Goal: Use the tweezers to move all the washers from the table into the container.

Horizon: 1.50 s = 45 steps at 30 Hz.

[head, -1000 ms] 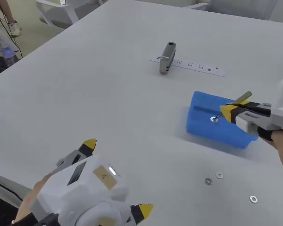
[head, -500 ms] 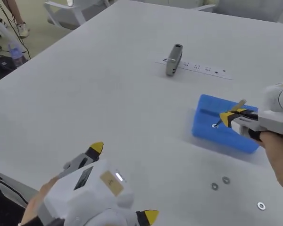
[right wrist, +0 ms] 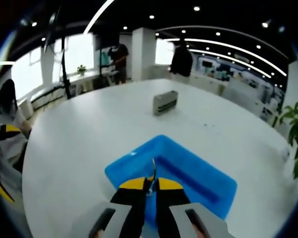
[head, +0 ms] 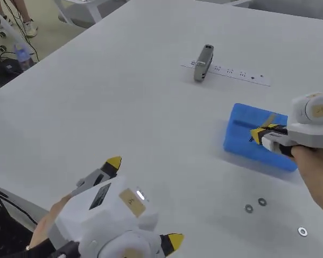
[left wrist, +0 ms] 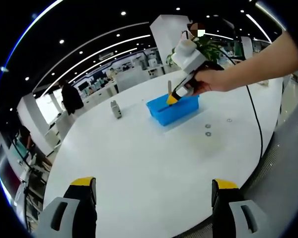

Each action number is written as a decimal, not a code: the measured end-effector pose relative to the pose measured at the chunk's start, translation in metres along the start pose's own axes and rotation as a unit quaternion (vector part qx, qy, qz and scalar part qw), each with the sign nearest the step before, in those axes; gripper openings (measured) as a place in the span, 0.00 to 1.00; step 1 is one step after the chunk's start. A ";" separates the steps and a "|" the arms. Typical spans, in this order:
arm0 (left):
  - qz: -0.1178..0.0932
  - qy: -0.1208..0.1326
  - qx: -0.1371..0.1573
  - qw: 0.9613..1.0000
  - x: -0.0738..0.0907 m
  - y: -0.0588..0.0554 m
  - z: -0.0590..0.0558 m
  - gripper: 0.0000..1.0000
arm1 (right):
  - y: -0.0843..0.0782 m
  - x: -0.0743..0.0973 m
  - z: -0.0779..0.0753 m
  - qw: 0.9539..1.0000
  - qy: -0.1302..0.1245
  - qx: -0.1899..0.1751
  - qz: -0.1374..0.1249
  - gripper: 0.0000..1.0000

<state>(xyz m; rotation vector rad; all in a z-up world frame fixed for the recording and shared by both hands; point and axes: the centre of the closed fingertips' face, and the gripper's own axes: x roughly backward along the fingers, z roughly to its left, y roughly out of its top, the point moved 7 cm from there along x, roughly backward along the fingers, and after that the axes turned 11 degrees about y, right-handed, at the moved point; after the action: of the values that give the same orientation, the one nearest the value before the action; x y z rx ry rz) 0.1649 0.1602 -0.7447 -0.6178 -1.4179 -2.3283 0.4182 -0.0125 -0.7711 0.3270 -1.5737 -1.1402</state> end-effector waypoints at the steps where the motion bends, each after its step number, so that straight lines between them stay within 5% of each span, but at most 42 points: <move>1: 0.000 0.001 0.000 1.000 0.000 0.000 0.000 0.99 | 0.000 -0.001 0.000 1.000 0.001 0.001 0.000 0.03; 14: 0.000 0.004 0.001 1.000 0.000 0.000 0.001 0.99 | -0.001 0.002 0.000 1.000 -0.004 0.003 -0.003 0.04; 26: -0.003 0.005 0.001 1.000 0.000 0.000 0.002 0.99 | 0.029 0.057 0.029 0.997 0.000 0.007 -0.076 0.04; 35: -0.013 0.006 0.006 1.000 0.002 0.003 0.003 0.99 | 0.011 0.089 0.054 0.997 -0.003 0.006 -0.081 0.04; 45: -0.012 0.004 0.002 1.000 0.002 0.002 0.002 0.97 | -0.025 0.091 0.083 0.998 0.012 -0.022 -0.055 0.04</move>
<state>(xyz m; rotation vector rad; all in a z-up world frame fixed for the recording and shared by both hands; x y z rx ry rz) 0.1648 0.1610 -0.7417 -0.5928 -1.4332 -2.3433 0.3053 -0.0502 -0.7300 0.4015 -1.5222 -1.2495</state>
